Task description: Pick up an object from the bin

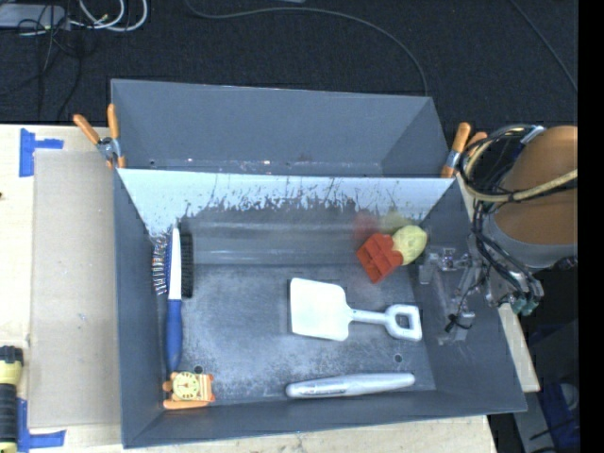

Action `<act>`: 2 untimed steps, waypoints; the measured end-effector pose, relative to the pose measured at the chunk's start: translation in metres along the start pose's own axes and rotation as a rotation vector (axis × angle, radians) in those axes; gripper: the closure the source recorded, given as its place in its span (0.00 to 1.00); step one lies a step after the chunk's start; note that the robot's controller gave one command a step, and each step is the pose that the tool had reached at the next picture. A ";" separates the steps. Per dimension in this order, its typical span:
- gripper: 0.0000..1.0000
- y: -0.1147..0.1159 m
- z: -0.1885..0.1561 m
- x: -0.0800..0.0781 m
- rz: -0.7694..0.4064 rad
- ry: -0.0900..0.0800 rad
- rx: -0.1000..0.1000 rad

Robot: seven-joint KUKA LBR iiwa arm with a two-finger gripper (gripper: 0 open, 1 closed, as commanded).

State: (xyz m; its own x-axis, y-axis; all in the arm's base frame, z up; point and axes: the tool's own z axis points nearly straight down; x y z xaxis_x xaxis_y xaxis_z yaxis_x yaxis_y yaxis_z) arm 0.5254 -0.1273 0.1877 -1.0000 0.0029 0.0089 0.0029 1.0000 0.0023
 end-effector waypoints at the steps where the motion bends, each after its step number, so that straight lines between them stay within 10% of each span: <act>1: 0.00 0.000 -0.004 -0.002 -0.004 -0.007 0.002; 2: 0.00 0.019 0.071 -0.019 -0.004 -0.007 0.001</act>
Offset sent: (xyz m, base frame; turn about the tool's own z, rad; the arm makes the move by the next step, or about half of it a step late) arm 0.0268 0.0318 -0.1177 -0.0061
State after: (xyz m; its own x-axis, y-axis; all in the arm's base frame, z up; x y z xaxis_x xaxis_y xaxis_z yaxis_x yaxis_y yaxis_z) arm 0.5443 -0.1077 0.1163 -1.0000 -0.0012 0.0022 -0.0012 1.0000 0.0009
